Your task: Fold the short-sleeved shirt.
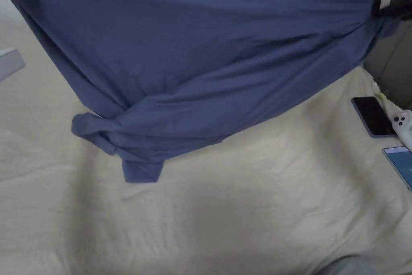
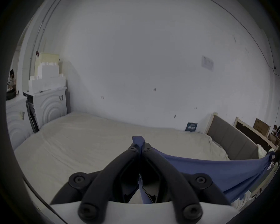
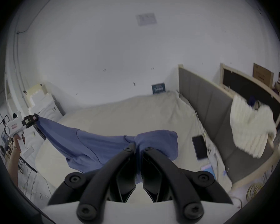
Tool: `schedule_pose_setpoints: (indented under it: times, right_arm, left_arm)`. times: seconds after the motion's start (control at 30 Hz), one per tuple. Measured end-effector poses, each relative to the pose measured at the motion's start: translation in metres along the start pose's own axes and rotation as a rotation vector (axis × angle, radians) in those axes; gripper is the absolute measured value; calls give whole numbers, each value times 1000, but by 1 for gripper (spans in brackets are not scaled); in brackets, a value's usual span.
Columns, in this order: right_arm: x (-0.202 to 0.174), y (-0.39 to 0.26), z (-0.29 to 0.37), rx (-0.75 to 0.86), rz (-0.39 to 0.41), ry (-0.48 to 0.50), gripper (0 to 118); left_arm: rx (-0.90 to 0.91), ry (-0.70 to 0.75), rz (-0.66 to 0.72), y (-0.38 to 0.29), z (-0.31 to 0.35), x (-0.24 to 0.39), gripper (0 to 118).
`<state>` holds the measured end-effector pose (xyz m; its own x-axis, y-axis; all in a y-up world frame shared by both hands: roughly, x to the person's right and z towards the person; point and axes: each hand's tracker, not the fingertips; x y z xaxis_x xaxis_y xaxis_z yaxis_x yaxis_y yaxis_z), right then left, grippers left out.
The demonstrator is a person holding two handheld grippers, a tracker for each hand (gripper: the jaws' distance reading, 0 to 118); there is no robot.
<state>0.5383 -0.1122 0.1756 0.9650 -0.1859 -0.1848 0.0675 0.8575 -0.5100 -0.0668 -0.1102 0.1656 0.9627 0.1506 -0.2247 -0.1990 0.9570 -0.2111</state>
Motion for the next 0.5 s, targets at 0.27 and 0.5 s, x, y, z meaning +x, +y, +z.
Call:
schedule_pose_setpoints:
  times: [0.27, 0.5]
  right_arm:
    - [-49, 95, 19, 87, 184, -67, 3]
    - [-96, 168, -15, 157, 291, -147, 3]
  left_arm:
    - [127, 35, 33, 80, 24, -6, 0]
    - [145, 149, -61, 131, -8, 5, 0]
